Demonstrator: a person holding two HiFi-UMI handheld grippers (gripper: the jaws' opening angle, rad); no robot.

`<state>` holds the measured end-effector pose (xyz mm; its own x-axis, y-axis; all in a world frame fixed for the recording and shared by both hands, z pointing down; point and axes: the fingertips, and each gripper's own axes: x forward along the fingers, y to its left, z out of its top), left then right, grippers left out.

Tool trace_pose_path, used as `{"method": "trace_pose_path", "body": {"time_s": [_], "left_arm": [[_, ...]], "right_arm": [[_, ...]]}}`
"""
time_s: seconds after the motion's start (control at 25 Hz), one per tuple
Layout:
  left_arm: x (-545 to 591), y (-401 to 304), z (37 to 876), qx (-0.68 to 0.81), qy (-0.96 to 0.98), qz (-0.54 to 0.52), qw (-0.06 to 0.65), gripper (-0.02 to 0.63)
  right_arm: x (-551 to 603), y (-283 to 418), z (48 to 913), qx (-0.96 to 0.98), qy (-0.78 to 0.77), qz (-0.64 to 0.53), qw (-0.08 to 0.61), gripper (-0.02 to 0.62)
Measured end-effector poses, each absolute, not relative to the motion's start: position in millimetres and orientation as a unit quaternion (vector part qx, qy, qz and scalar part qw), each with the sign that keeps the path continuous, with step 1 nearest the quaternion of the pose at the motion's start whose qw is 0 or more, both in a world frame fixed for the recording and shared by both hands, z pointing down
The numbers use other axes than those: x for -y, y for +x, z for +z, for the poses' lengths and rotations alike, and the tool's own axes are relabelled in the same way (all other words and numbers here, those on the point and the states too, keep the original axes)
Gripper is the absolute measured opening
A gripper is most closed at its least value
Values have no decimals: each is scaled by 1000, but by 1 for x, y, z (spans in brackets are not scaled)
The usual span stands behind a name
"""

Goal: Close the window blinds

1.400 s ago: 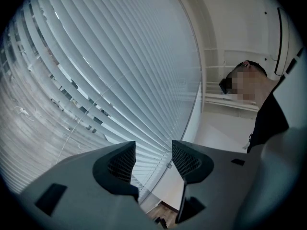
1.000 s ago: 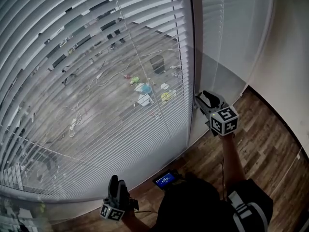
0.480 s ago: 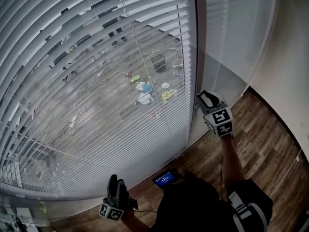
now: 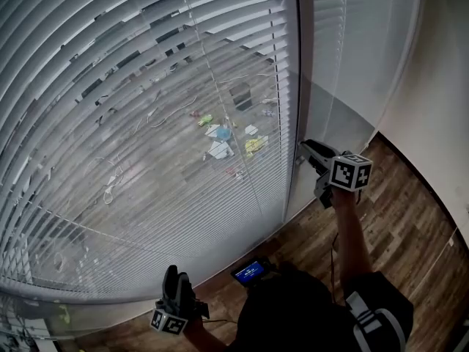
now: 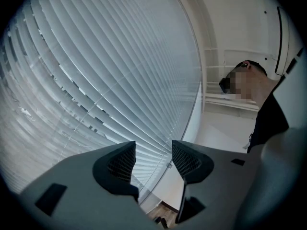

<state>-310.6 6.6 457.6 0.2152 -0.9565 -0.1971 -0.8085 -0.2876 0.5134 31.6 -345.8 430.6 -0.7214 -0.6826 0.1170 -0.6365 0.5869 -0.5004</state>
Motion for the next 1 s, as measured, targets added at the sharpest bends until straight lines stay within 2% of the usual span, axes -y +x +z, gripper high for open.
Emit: {"method": "trace_pose_path", "body": {"time_s": [0.16,0.4,0.6,0.8,1.0], "left_arm": [[-6,-310,456,576,766,-243,151,253],[-5,-310,455,576,766,-241,153,252],[-1,-307,455,574,767,-239,155,252],[-2,-309,457,575,766,-241,156,252],[1,-308,461,575,766,-243,155,252]], "right_arm": [[344,30,429,-897,-367,-240,50,127],[334,30,421,-891,-445,9,-83,153],[336,23,422,-866,-465,97,-156,152],[337,23,424,-866,-468,82,-160,129],[343,27,429,-887,-449,-44,-100,129]]}}
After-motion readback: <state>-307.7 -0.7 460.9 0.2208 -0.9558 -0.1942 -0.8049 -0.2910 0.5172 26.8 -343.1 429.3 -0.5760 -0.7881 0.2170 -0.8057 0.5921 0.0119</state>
